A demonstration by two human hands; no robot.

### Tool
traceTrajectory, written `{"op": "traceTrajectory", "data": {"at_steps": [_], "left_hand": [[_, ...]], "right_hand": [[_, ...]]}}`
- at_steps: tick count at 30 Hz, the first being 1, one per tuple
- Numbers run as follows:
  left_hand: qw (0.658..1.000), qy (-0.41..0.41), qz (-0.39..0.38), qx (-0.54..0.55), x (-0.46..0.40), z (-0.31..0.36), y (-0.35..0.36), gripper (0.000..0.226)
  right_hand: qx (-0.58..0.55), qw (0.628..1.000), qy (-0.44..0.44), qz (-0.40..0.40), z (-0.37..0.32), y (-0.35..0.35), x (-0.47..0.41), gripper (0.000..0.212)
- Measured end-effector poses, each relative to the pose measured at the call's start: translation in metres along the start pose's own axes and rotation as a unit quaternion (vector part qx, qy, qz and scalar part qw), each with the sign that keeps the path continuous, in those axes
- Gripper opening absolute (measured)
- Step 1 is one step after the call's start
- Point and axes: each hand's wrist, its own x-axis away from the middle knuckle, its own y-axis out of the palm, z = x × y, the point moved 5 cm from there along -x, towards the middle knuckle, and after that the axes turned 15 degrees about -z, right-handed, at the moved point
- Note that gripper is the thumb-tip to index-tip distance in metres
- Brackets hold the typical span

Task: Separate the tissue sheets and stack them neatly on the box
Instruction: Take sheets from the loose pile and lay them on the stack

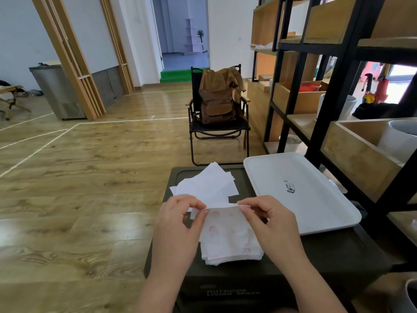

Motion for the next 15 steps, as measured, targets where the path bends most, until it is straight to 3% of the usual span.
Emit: {"op": "traceTrajectory", "data": {"at_steps": [5, 9, 12, 15], "left_hand": [[0.995, 0.041, -0.009, 0.089, 0.001, 0.009, -0.002, 0.01], [0.987, 0.078, -0.007, 0.144, -0.001, 0.026, 0.004, 0.007], [0.986, 0.057, 0.002, 0.159, -0.005, 0.026, 0.015, 0.012], [0.987, -0.012, -0.034, 0.16, -0.014, 0.006, 0.031, 0.01]], "right_hand": [[-0.018, 0.998, -0.031, 0.042, -0.007, -0.006, 0.002, 0.006], [-0.121, 0.989, -0.054, 0.067, -0.018, -0.007, 0.0, 0.021], [-0.108, 0.99, -0.008, 0.087, -0.012, -0.005, -0.007, 0.02], [-0.045, 0.994, 0.088, 0.043, 0.009, 0.001, -0.019, 0.015]]}}
